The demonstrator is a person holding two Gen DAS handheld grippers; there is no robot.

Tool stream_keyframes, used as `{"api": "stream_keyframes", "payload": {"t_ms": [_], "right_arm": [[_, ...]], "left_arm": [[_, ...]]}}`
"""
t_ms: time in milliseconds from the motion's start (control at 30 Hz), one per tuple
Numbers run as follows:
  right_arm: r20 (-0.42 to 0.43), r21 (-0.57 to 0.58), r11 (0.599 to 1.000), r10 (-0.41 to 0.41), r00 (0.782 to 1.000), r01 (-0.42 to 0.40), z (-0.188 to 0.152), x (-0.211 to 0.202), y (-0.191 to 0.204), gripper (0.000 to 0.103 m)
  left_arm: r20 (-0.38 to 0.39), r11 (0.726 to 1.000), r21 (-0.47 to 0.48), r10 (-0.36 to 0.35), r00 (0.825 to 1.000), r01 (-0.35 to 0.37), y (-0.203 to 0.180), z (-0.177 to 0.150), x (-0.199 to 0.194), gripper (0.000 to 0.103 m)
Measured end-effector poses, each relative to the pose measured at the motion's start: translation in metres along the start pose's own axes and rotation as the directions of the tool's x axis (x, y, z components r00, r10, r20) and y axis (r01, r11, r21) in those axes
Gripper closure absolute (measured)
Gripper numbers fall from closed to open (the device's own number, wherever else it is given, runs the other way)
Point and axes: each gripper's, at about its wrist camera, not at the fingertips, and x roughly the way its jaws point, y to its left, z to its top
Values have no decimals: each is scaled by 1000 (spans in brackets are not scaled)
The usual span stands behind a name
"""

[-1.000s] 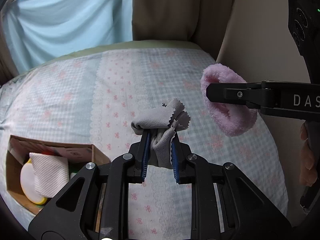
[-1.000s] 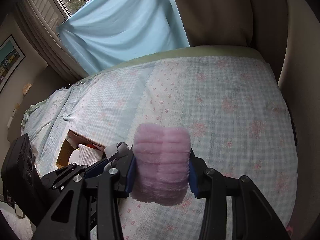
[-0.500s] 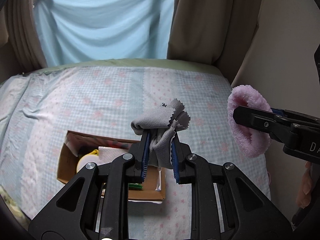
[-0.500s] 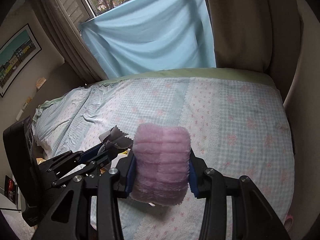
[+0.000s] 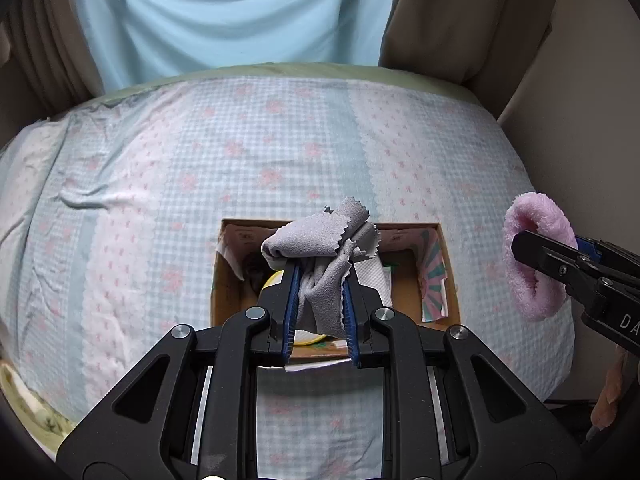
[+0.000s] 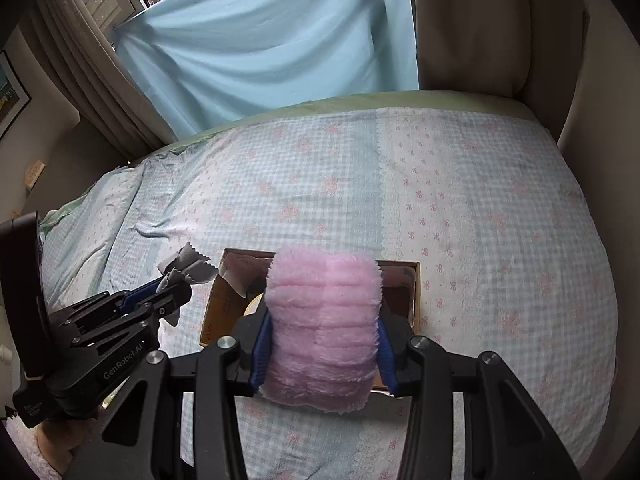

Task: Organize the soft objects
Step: 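Lift and carry the grey cloth and pink hair tie over the box with both tools, then open both tools to drop the grey cloth and hair tie into the box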

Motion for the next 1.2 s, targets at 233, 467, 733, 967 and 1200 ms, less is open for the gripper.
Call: {"api": "stream_keyframes", "payload": {"t_ms": [233, 467, 733, 967, 1200], "right_arm": [[-108, 39, 995, -92, 990, 97, -17, 55, 13, 63], [-209, 69, 984, -146, 967, 164, -24, 103, -2, 63], [-279, 112, 977, -144, 950, 181, -17, 139, -20, 61], [-267, 139, 975, -131, 955, 173, -18, 146, -29, 0], [-270, 154, 971, -136, 953, 182, -27, 133, -35, 0]], "left_arm": [[-146, 1000, -9, -26, 989, 25, 52, -13, 53, 86], [-263, 996, 1, -90, 961, 93, 51, -31, 106, 86], [-324, 991, 68, -91, 942, 119, 32, -26, 151, 86], [-344, 981, 148, -70, 936, 128, 21, -28, 161, 0], [-340, 983, 135, -72, 938, 124, 23, -36, 154, 0]]}}
